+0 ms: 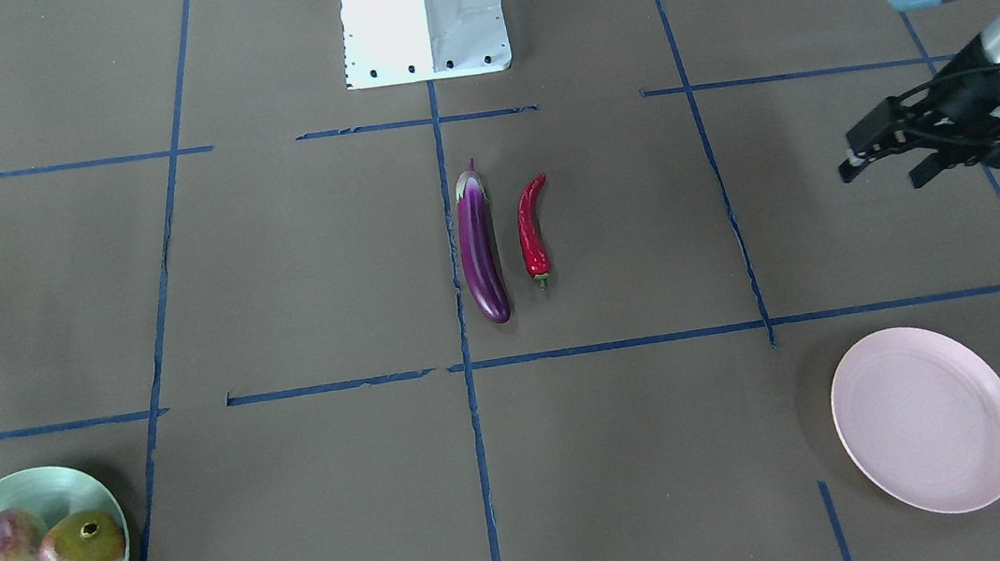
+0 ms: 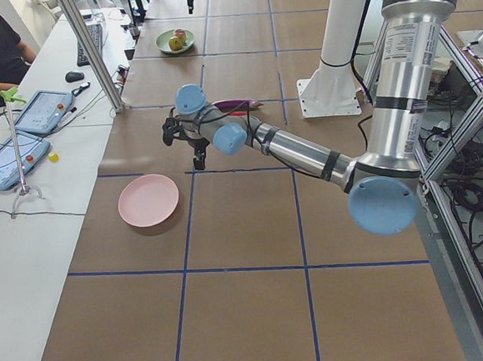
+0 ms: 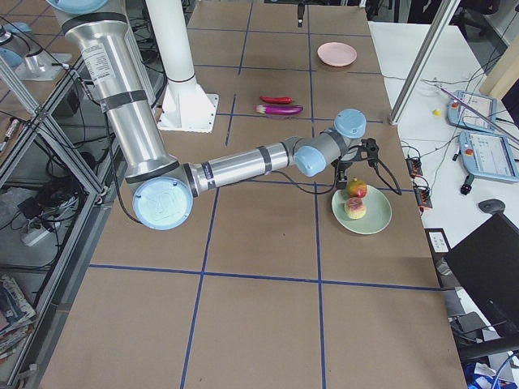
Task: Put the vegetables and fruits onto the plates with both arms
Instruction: 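Grasp the purple eggplant with the left gripper while the right gripper withdraws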
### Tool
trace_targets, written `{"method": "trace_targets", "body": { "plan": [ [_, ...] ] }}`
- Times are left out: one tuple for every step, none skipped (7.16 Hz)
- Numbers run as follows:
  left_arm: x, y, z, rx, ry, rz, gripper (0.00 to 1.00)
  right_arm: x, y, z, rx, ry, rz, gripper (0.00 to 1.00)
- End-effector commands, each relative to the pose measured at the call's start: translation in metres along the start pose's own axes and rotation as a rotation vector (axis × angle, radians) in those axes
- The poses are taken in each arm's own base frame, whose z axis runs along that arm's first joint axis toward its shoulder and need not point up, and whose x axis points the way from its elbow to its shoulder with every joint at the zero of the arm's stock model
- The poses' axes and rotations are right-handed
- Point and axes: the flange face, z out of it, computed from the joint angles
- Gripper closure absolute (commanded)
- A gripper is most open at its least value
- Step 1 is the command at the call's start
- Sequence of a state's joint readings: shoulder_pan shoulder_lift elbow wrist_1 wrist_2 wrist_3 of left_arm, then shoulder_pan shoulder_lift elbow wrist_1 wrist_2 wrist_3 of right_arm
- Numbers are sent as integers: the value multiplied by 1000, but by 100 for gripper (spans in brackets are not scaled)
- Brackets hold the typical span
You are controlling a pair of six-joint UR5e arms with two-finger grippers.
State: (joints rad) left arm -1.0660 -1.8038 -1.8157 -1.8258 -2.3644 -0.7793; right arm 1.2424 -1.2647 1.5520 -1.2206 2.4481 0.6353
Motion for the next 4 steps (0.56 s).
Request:
{"method": "trace_targets", "body": {
  "plan": [
    [165,21,74,30,1,-88,0,-10,15,2,-18,-23,-19,0],
    [234,20,107,38,-23,-164,0,-11,16,3,-21,-25,-21,0],
    [296,19,150,81,-78,-178,0,-13,18,6,-26,-26,-25,0],
    [338,22,177,90,-97,-155,0,-16,20,11,-34,-27,-30,0]
  ]
}}
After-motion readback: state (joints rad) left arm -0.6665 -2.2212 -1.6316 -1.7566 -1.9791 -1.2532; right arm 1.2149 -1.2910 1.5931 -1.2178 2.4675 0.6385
